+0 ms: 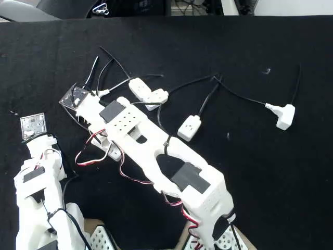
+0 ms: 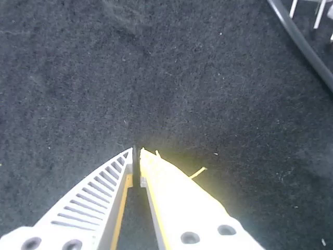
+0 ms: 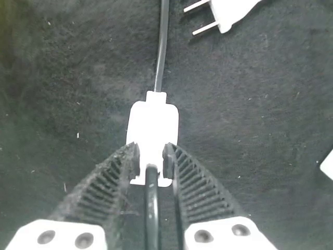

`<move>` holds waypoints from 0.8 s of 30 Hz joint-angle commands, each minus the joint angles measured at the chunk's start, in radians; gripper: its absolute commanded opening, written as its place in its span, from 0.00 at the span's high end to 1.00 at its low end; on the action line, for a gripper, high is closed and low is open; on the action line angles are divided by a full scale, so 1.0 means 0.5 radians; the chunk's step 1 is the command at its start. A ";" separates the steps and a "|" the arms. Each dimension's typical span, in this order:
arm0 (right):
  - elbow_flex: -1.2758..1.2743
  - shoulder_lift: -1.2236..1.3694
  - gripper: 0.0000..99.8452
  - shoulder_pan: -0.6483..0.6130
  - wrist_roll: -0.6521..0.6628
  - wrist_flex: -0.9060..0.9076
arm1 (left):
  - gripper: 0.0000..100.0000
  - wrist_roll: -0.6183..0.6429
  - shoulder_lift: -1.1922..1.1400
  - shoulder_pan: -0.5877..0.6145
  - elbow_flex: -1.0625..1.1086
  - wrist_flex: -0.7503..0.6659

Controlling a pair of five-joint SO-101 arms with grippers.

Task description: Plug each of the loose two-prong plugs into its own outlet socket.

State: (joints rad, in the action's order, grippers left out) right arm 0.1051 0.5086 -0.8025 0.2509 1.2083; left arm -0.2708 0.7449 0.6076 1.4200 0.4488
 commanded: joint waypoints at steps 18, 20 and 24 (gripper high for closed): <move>0.112 0.057 0.74 -0.166 0.181 0.371 | 0.97 0.009 0.025 0.008 0.005 -0.028; 0.143 0.008 0.74 -0.184 0.178 0.368 | 0.97 0.009 0.025 0.008 0.005 -0.028; 0.164 -0.081 0.74 -0.187 0.114 0.365 | 0.97 0.009 0.025 0.011 0.005 -0.028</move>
State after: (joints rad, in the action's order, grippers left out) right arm 0.1511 0.5347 -0.8838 0.3276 1.3848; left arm -0.2708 0.7449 0.6076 1.4293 0.4488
